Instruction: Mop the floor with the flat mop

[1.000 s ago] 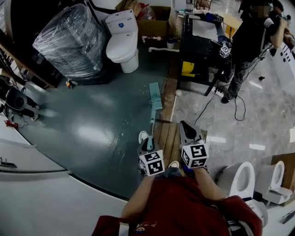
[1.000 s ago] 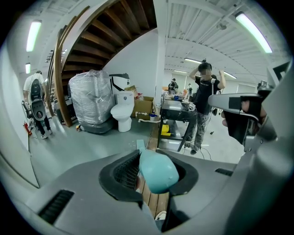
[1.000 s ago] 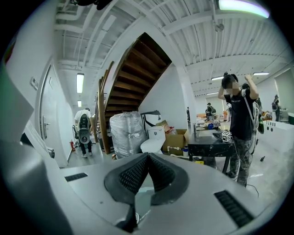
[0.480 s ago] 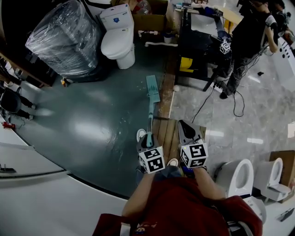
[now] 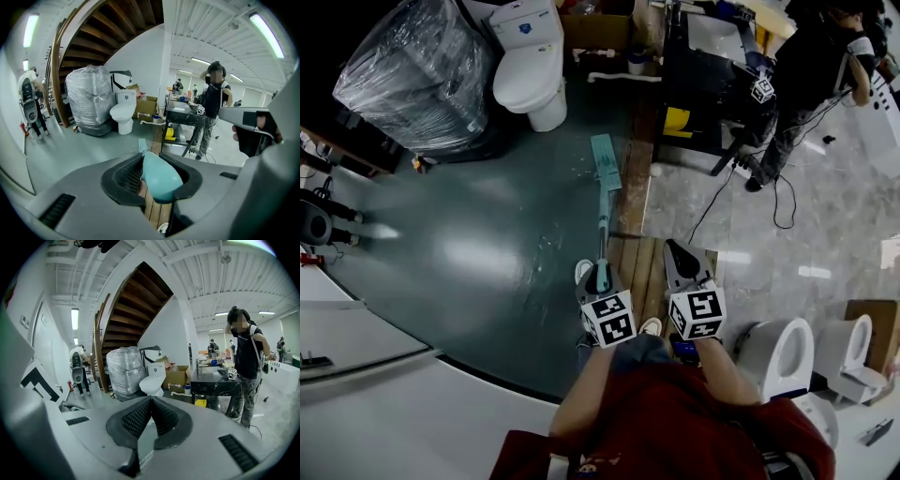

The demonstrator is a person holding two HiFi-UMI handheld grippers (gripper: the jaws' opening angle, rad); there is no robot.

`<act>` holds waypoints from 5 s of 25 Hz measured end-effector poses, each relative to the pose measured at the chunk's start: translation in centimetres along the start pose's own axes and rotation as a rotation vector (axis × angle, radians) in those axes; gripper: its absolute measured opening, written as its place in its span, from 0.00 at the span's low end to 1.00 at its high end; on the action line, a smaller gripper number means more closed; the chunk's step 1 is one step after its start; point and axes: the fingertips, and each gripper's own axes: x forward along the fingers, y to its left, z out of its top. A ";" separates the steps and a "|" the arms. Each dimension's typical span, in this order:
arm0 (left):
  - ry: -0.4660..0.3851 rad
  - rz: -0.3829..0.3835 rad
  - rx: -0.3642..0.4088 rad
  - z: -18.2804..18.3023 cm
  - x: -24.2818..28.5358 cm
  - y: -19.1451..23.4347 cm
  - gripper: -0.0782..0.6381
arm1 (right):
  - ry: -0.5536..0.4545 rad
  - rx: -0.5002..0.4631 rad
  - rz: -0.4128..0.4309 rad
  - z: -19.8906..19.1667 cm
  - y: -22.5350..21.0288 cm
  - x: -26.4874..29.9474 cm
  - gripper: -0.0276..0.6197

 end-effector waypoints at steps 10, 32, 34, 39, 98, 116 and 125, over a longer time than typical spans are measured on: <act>0.004 -0.016 -0.014 3.4 5.2 1.7 0.28 | 0.027 -0.001 0.000 0.2 -0.2 6.8 0.07; -0.014 -0.048 0.028 12.5 18.6 6.0 0.28 | 0.058 0.045 -0.071 1.4 -2.9 21.8 0.07; -0.017 -0.052 0.032 13.5 20.0 6.4 0.28 | 0.063 0.053 -0.077 1.3 -3.1 23.1 0.07; -0.029 -0.067 0.042 15.5 23.6 7.4 0.28 | 0.079 0.065 -0.088 0.9 -3.0 26.4 0.07; -0.037 -0.056 0.062 15.8 21.7 11.3 0.28 | -0.011 0.048 -0.143 4.7 -0.2 24.1 0.07; -0.010 -0.003 0.044 4.6 4.2 6.5 0.28 | -0.081 0.014 -0.085 5.1 2.5 6.3 0.07; -0.022 0.009 0.052 -1.0 -4.4 4.9 0.28 | -0.098 -0.035 -0.054 4.5 4.3 -2.0 0.07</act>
